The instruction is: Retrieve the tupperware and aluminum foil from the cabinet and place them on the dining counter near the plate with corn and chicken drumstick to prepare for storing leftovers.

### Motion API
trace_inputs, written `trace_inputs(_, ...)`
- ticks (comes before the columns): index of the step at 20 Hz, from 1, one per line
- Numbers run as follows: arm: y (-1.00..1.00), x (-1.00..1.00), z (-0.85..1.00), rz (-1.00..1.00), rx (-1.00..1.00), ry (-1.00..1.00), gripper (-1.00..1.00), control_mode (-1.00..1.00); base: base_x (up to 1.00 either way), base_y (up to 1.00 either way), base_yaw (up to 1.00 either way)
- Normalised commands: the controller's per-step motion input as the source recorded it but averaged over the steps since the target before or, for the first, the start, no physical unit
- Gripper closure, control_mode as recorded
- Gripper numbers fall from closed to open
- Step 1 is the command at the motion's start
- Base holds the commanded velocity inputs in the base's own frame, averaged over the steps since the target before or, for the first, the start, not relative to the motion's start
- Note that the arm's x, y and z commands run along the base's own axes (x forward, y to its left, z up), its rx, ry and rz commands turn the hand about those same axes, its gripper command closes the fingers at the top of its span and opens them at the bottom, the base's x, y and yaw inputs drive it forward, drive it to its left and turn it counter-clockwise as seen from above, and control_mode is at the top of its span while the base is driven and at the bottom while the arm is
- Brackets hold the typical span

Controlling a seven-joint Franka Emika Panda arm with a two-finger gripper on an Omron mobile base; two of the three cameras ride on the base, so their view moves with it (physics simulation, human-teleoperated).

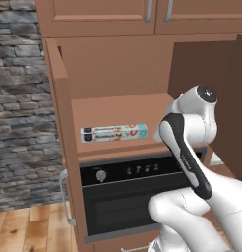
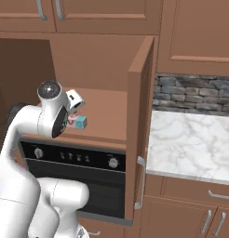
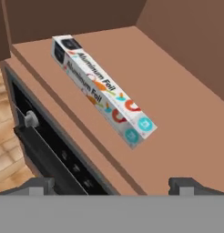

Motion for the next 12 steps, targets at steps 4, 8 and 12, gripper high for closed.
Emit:
trace_inputs(4, 0.21, 0.75, -0.34, 0.14, -0.07, 0.00, -1.00, -1.00, 0.00, 0.00, 0.00)
trace_inputs(8, 0.34, 0.54, -0.41, 0.21, -0.08, 0.00, -1.00, -1.00, 0.00, 0.00, 0.00)
trace_inputs(12, 0.33, 0.46, -0.38, 0.21, -0.08, 0.02, -1.00, -1.00, 0.00, 0.00, 0.00)
